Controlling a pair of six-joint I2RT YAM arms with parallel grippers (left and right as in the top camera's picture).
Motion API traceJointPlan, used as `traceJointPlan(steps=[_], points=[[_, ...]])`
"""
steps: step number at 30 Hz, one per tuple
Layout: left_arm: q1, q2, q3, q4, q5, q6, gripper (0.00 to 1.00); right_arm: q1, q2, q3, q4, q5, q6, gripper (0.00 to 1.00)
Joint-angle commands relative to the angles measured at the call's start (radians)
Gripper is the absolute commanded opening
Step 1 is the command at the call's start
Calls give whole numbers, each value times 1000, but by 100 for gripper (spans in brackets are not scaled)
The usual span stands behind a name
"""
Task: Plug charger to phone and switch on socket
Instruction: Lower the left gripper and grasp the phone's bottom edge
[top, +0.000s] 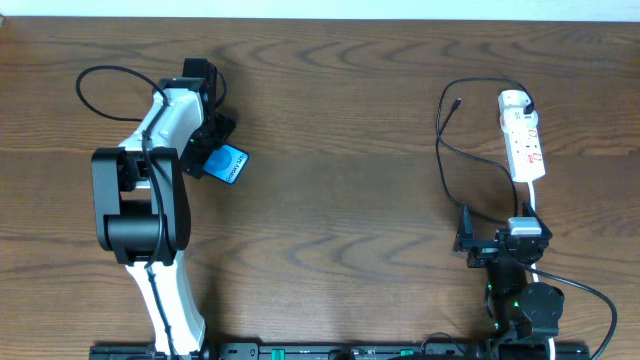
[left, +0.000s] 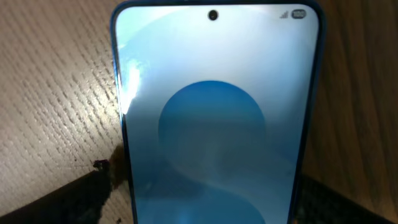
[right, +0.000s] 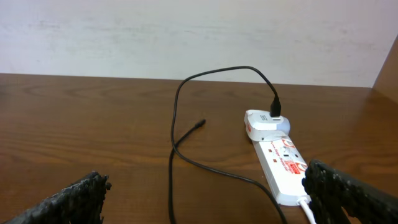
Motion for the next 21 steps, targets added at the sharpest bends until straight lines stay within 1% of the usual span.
traceJointPlan(steps=[1,2,5,10,13,16,21], points=[[5,30,-4,-14,-14,2,81,-2,-5,-3,-2,2,9,99],[5,30,-4,-21,-14,2,78,-2,-5,-3,-2,2,9,99],[5,30,-4,-34,-13,24,75,-2,-5,-3,-2,2,9,99],[4,30,-4,-53,0,47,73,-2,-5,-3,-2,2,9,99],[4,29,-4,-55,36,73,69,-2,-5,-3,-2,2,9,99],[4,29,0,-56,63,97,68,-2,-5,-3,-2,2,9,99],[4,26,8,-57,126,170,68,-2,-5,-3,-2,2,9,99]])
